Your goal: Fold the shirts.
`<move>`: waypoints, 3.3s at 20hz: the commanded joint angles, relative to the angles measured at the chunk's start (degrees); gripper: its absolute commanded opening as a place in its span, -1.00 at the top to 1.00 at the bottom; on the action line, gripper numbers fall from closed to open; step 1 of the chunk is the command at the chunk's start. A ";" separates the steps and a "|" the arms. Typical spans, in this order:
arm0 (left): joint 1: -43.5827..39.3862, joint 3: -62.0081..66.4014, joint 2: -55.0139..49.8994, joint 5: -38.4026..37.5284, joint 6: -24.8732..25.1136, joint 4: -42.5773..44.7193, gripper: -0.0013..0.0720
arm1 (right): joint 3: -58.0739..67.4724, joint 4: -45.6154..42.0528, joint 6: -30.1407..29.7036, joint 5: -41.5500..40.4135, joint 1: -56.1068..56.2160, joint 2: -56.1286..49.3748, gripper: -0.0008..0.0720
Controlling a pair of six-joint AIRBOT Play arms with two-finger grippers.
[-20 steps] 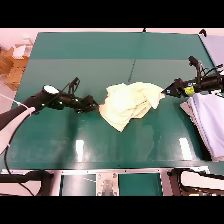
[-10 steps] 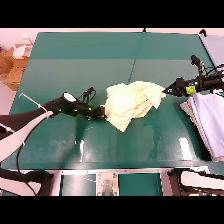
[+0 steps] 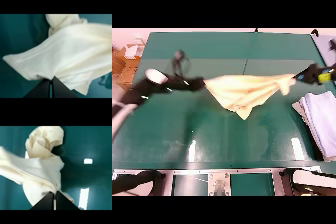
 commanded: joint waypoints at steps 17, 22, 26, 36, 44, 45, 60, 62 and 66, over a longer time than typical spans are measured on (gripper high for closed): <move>7.26 60.30 17.59 -4.85 -3.19 11.23 0.89 | 37.03 13.03 4.39 -22.73 -4.11 24.13 0.95; 7.26 45.59 15.02 2.73 0.39 11.65 0.89 | 28.09 12.55 3.67 -22.60 -3.04 19.56 0.95; 7.26 42.45 -1.77 -2.23 0.31 11.23 0.89 | 18.71 6.93 1.60 -22.75 4.96 11.08 0.95; 5.40 42.45 -33.53 -11.13 1.79 0.72 0.89 | 12.17 -3.58 6.16 -21.38 9.53 -25.29 0.95; 17.22 46.31 -28.28 -36.98 -11.80 2.23 -0.76 | 12.26 -8.94 6.12 -18.51 6.86 -29.20 0.95; 19.08 46.31 -26.84 -42.14 -14.71 5.07 -0.61 | 12.26 -8.96 6.10 -18.05 5.90 -29.20 0.95; 14.05 -51.41 24.24 -16.46 -15.78 -9.86 -0.38 | 12.26 -8.72 3.08 -17.51 3.06 -29.22 0.95; 8.52 -54.16 24.24 -11.54 -16.52 -11.43 -0.38 | 12.26 -8.72 3.10 -17.51 3.06 -29.22 0.95; 4.28 -54.21 24.04 -6.23 -19.26 -10.95 -0.38 | 12.26 -8.74 3.08 -17.51 3.06 -29.22 0.95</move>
